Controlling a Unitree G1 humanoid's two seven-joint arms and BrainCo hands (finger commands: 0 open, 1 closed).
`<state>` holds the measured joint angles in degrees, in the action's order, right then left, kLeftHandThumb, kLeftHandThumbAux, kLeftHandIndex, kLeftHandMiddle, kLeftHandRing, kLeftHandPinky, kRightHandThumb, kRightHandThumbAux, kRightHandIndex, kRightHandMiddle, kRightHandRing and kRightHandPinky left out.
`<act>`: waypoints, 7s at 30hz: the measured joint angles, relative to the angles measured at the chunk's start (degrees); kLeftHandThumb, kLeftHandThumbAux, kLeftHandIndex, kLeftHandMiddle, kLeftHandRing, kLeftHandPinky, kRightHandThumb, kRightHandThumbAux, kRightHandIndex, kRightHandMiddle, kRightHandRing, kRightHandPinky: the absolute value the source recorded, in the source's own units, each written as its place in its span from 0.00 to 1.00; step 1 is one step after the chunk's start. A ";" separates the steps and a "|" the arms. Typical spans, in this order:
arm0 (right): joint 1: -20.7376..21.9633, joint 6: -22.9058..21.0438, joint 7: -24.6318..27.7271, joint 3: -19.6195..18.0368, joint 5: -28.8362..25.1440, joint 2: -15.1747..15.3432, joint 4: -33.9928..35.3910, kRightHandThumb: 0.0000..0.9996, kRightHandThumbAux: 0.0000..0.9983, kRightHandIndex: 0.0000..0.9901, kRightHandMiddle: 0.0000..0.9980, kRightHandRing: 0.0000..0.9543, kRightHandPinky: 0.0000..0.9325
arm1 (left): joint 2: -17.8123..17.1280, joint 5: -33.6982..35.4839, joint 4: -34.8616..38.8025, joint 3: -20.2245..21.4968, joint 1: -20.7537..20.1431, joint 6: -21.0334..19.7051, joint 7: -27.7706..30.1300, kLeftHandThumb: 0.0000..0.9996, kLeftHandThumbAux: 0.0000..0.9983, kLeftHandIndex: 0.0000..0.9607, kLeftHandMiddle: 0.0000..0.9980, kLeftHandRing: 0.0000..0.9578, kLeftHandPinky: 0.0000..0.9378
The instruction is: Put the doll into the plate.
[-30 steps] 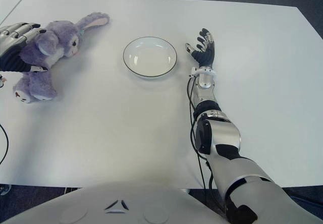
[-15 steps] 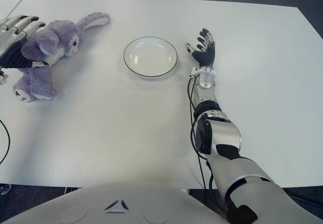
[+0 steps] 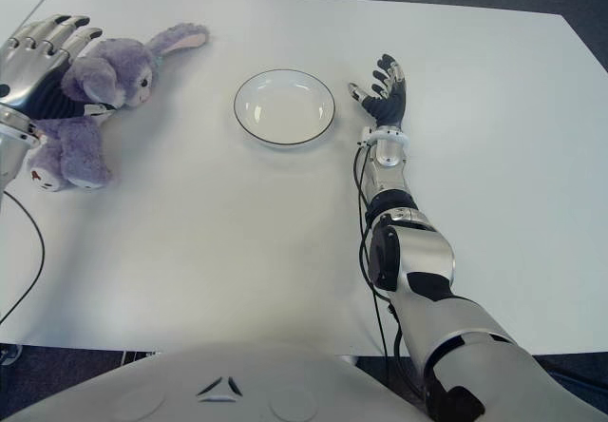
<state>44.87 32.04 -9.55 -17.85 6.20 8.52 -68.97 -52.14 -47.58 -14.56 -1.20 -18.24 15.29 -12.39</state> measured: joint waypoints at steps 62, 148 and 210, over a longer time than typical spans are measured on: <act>0.03 0.45 0.21 -1.50 -1.10 -0.19 0.00 0.70 0.92 0.15 0.20 0.20 0.20 | 7.52 2.64 -43.19 -11.13 -19.42 6.43 -14.43 0.12 0.77 0.22 0.21 0.25 0.33; 0.03 1.40 2.05 -2.22 -1.96 -0.17 -0.01 0.57 0.95 0.20 0.25 0.24 0.23 | 17.67 4.70 -40.67 -20.10 -28.10 9.50 -34.09 0.71 0.71 0.46 0.87 0.90 0.89; 0.15 1.13 1.24 -1.17 -1.99 -0.12 -0.01 0.73 0.94 0.23 0.26 0.25 0.20 | 21.67 2.57 -26.00 -20.12 -37.63 12.27 -28.00 0.71 0.71 0.46 0.88 0.90 0.92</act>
<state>45.02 33.16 -8.31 -19.02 4.21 8.40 -68.98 -30.47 -45.01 -40.57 -21.33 -55.88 27.57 -40.39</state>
